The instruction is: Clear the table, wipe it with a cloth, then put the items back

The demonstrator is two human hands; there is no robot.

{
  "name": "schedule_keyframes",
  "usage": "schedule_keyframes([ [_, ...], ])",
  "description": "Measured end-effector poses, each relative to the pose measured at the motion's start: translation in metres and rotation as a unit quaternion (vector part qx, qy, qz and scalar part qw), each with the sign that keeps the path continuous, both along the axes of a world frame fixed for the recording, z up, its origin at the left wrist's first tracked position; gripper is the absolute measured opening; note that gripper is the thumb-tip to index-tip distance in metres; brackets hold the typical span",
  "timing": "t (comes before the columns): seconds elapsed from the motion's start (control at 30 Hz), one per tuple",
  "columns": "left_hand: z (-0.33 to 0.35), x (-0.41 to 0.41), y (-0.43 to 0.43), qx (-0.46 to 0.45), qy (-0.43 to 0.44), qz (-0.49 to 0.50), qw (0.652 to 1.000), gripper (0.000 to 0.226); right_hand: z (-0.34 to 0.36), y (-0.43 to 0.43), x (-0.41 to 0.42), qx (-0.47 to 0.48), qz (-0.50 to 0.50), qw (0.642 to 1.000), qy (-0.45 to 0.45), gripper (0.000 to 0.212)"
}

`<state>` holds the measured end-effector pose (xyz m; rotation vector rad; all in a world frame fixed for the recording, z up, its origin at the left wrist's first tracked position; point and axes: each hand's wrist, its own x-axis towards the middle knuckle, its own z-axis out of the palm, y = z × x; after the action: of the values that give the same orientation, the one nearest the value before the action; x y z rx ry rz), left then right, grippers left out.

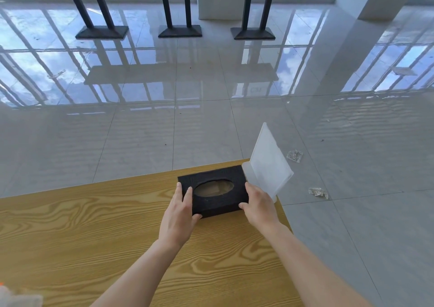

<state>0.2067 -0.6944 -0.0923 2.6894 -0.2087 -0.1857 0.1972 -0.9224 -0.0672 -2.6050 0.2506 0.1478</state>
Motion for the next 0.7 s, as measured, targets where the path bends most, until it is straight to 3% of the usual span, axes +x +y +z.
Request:
schedule_keyframes([
  [0.5, -0.004, 0.000, 0.001, 0.008, -0.013, -0.005, 1.000, 0.086, 0.002, -0.002, -0.001, 0.018, 0.011, 1.000, -0.008, 0.027],
  [0.7, 0.002, -0.004, 0.009, -0.028, -0.010, 0.007, 1.000, 0.097, 0.010, -0.006, -0.010, 0.045, -0.009, 0.999, -0.011, 0.049],
])
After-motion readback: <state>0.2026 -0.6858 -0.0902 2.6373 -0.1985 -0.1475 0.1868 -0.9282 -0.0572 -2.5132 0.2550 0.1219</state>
